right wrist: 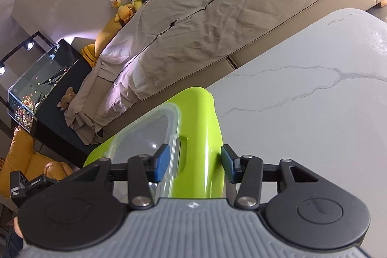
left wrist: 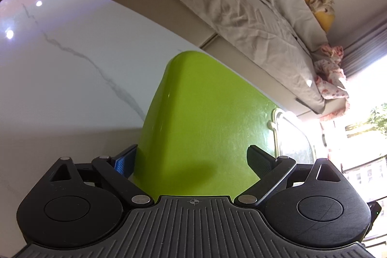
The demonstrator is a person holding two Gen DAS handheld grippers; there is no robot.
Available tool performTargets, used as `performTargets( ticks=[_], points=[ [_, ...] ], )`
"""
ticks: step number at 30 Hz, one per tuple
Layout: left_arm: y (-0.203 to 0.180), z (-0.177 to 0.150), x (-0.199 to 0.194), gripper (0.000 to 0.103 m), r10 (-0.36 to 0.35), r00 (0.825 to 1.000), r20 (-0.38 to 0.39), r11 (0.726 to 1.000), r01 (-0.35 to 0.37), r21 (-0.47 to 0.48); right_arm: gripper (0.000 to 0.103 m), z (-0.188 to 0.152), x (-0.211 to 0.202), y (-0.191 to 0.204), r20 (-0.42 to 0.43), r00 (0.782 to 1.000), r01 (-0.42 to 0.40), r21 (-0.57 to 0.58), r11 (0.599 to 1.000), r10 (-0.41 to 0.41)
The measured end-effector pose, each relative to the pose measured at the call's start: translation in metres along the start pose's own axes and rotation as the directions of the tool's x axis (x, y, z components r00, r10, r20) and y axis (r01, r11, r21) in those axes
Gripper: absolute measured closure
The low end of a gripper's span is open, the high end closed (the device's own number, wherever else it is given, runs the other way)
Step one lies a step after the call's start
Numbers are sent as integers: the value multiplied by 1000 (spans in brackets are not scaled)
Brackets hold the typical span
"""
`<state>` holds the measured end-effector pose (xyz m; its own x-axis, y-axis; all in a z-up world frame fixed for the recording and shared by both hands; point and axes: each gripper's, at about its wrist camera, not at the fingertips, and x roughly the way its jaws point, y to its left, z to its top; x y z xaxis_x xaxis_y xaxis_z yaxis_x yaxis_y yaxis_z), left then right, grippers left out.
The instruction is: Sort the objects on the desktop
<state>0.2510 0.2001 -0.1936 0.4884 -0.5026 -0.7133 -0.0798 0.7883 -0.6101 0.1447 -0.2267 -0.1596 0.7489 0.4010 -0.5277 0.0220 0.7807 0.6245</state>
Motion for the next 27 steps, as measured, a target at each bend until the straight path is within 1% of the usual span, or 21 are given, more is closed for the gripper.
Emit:
performTargets(
  ticks=[4, 9, 11, 13, 17, 20, 22, 25, 26, 27],
  points=[
    [6, -3, 5, 7, -1, 1000, -20, 1000, 0, -17, 53, 0, 3, -1, -6, 1000, -10, 12, 1000, 10],
    [10, -4, 4, 7, -18, 1000, -21, 999, 18, -30, 52, -1, 1, -7, -13, 1000, -21, 33, 999, 22],
    [12, -4, 1, 7, -15, 1000, -17, 999, 14, -33, 51, -1, 1, -11, -13, 1000, -23, 55, 998, 24],
    [15, -3, -2, 6, -10, 1000, -10, 999, 9, -35, 43, -2, 1, -15, -12, 1000, -26, 77, 997, 27],
    [23, -1, -11, 6, -27, 1000, -2, 998, 27, -59, 43, -3, 0, -22, -11, 999, -30, 121, 992, 31],
    [27, -1, -13, 6, -18, 1000, -3, 997, 18, -71, 42, -4, 1, -31, -11, 999, -35, 153, 988, 37],
    [30, -1, -13, 6, -25, 1000, -6, 996, 24, -81, 40, -6, 2, -38, -12, 998, -55, 174, 983, 58],
    [28, -1, -13, 6, -58, 998, -3, 993, 58, -102, 40, -9, 4, -39, -19, 995, -91, 188, 978, 96],
    [24, 1, -13, 6, -51, 999, 1, 994, 50, -99, 40, -9, 5, -38, -20, 995, -96, 181, 979, 102],
    [17, 4, -13, 6, -27, 1000, 7, 996, 27, -89, 48, -8, 5, -34, -19, 994, -100, 164, 981, 104]
  ],
)
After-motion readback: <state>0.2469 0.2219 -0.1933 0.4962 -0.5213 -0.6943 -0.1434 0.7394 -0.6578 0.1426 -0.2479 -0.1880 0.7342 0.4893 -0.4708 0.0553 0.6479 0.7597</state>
